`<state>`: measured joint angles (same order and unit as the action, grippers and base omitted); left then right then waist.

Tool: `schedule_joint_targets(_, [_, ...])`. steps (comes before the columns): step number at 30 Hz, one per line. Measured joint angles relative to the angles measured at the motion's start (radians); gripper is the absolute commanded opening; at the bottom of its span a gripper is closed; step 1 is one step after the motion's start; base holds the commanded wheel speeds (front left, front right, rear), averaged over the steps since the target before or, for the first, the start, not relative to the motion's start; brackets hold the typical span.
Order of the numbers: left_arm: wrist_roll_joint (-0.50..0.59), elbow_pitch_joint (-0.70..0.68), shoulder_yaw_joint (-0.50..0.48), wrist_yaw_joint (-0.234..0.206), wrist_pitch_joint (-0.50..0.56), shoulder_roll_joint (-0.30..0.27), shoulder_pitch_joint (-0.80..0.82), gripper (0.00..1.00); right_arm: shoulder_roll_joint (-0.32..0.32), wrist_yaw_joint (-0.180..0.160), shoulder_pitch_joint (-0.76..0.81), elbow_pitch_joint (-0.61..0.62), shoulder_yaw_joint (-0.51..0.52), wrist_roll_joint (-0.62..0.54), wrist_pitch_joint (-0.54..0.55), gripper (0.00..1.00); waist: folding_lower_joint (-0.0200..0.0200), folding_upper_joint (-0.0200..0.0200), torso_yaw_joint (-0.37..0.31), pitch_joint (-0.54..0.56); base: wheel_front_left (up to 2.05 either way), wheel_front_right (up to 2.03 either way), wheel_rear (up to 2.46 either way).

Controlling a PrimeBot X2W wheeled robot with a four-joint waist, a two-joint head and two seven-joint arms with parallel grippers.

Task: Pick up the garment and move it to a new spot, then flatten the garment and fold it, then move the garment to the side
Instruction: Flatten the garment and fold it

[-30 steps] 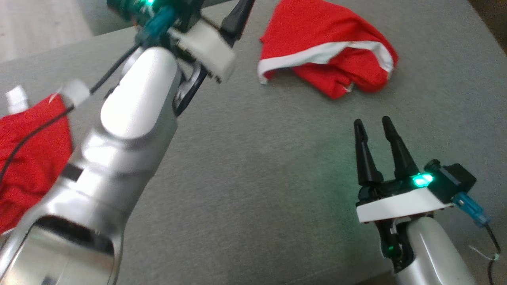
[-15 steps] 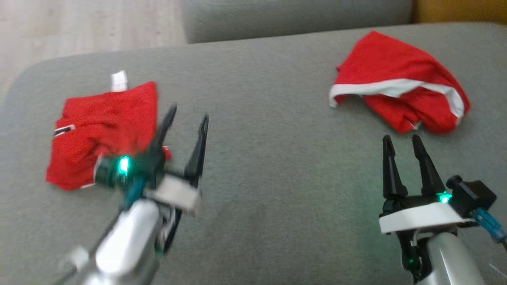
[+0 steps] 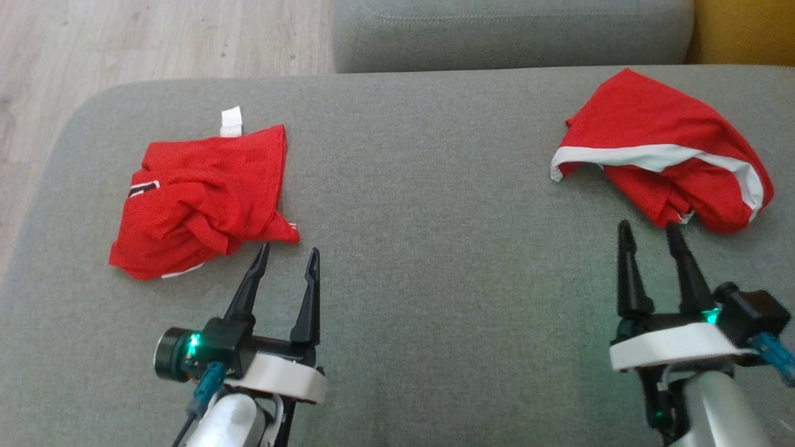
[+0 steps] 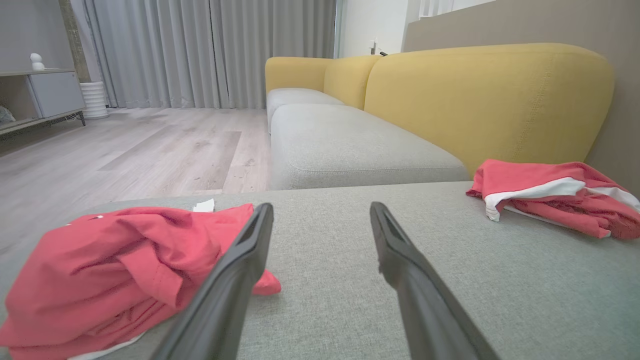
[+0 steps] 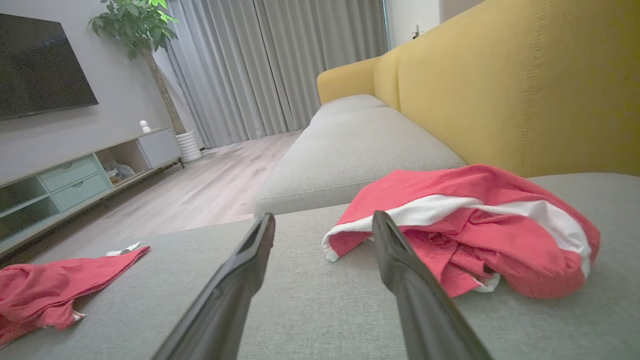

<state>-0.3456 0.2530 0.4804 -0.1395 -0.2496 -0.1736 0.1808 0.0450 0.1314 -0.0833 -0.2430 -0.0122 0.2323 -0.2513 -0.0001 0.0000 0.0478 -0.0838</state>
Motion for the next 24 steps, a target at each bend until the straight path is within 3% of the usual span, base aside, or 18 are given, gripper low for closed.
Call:
schedule_joint_targets(7, [0.022, 0.001, -0.026, 0.021, 0.000, 0.010, 0.002, 1.00, -0.001, 0.000, -0.081, -0.079, 0.151, -0.012, 0.000, 1.00, 0.0001, 0.0000, -0.006, -0.035, 0.00, 0.00, 0.00])
schedule_joint_targets(13, [0.039, 0.020, -0.029, 0.044, 0.000, 0.031, 0.025, 1.00, 0.000, 0.000, -0.277, -0.356, 0.363, -0.036, -0.001, 1.00, 0.0002, 0.0000, -0.009, -0.088, 0.00, 0.00, 0.00])
schedule_joint_targets(17, [0.044, 0.030, -0.032, 0.060, 0.000, 0.038, 0.047, 1.00, 0.000, 0.000, -0.389, -0.535, 0.496, -0.118, -0.001, 1.00, 0.0003, 0.0000, -0.005, -0.118, 0.00, 0.00, 0.00])
schedule_joint_targets(24, [0.063, 0.038, -0.042, 0.078, -0.002, 0.057, 0.068, 1.00, -0.001, 0.000, -0.507, -0.608, 0.655, -0.320, -0.001, 1.00, 0.0003, 0.0000, 0.012, -0.155, 0.00, 0.00, 0.00])
